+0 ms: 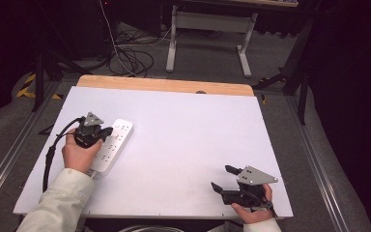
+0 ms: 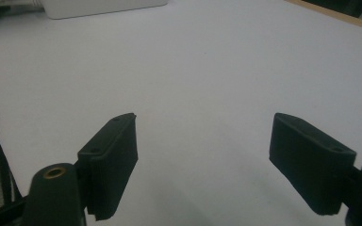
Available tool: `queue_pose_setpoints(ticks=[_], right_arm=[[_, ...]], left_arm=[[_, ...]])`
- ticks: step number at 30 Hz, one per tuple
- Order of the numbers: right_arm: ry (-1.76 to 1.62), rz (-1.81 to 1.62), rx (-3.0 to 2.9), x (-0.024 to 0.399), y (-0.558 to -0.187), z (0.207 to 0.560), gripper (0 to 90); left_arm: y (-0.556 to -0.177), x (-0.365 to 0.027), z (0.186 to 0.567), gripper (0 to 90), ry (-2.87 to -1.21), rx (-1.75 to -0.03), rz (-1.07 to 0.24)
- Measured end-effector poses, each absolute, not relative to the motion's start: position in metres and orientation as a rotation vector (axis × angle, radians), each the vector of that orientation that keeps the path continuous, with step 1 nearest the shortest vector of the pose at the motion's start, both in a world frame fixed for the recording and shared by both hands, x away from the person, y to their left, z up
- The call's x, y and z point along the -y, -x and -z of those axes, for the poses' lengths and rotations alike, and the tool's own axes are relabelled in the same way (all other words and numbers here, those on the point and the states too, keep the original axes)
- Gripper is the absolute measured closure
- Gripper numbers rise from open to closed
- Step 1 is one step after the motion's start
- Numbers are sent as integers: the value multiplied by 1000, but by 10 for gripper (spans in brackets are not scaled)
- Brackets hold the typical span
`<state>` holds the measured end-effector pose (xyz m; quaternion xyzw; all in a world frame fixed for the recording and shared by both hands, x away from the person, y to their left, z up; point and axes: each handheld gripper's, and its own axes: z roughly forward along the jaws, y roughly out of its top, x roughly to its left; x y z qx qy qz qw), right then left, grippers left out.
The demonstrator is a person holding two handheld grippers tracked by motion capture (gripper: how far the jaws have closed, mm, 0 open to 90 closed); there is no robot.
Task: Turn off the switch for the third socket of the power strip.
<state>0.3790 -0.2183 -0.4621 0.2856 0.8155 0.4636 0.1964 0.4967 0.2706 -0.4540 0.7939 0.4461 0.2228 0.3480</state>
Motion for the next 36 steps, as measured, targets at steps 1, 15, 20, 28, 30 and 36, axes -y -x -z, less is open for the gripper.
queue_pose_setpoints(ticks=[1, 15, 20, 28, 30, 36], right_arm=[[-800, -1296, -2284, 218, -379, 462, 244], [-797, -1301, -2289, 218, -379, 462, 244], [-796, -1301, -2290, 218, -379, 462, 245], [-795, -1301, -2292, 218, -378, 462, 244], [-795, -1300, -2292, 218, -378, 462, 245], [-793, -1301, -2292, 219, -377, 461, 244]], left_arm=[[-498, -272, 455, 900, -2046, -1184, -550], [-500, -272, 461, 900, -2039, -1210, -541], [-500, -271, 462, 900, -2052, -1210, -548], [-501, -268, 464, 900, -2060, -1197, -575], [-501, -267, 464, 900, -2061, -1201, -566], [-501, -267, 464, 900, -2051, -1217, -561]])
